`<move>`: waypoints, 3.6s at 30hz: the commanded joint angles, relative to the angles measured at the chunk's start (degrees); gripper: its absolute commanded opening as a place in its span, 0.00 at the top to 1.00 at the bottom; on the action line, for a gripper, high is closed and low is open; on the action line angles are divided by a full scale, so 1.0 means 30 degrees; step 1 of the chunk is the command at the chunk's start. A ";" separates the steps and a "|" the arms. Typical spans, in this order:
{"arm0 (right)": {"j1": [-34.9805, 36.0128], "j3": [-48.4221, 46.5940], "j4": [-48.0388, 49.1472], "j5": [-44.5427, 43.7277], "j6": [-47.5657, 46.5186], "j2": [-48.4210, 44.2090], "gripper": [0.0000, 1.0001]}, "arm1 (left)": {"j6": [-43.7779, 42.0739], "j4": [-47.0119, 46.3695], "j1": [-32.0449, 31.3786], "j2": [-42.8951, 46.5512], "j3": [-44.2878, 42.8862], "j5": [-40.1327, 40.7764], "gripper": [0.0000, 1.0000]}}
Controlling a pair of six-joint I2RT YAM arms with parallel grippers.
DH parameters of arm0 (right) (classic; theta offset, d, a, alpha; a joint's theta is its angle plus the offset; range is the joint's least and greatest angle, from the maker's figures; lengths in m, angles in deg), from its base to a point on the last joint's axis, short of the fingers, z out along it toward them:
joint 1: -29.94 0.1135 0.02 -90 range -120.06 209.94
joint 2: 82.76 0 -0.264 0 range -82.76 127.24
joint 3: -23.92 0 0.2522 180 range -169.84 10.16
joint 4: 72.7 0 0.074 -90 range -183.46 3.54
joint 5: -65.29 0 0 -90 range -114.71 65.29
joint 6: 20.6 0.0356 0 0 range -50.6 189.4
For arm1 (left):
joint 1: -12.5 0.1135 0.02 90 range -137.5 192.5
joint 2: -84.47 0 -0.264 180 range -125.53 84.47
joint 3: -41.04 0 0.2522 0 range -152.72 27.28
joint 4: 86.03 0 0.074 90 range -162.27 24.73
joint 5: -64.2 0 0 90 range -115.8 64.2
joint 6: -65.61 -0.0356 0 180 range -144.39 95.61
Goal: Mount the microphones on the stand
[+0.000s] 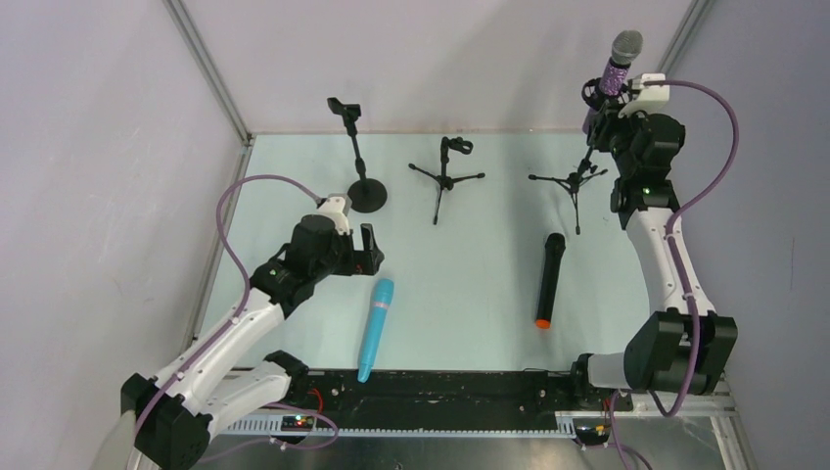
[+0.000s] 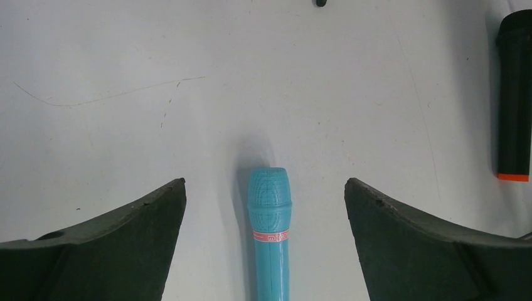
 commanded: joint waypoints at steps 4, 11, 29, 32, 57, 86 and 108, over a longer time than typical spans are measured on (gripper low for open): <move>-0.1076 -0.2087 0.4628 0.0688 0.0258 0.0712 1.00 | -0.0488 -0.0036 -0.0078 0.0621 0.0236 0.0413 0.00; -0.1597 -0.2076 0.4212 0.1018 -0.0005 0.1438 1.00 | -0.0491 -0.0051 -0.0093 0.0772 0.0248 0.0474 0.00; -0.1717 0.0404 0.4212 0.0393 0.0094 0.1839 1.00 | -0.0428 0.0044 -0.0094 0.1256 0.0226 0.0764 0.00; -0.1718 0.1066 0.4275 0.0185 0.0113 0.1627 1.00 | -0.0431 0.0056 -0.0070 0.1287 0.0187 0.0781 0.00; -0.1718 0.5586 0.4996 -0.0639 0.1308 0.1395 1.00 | -0.0010 0.0048 -0.0077 0.1222 -0.0324 0.0327 0.00; -0.0895 0.6024 0.4158 -0.3554 0.1769 0.4738 1.00 | -0.0435 0.0056 -0.0080 0.1043 -0.0278 0.0690 0.00; -0.0927 0.7108 0.4940 -0.3394 0.2280 0.5026 1.00 | -0.0441 0.0043 -0.0077 0.1096 -0.0414 0.0666 0.00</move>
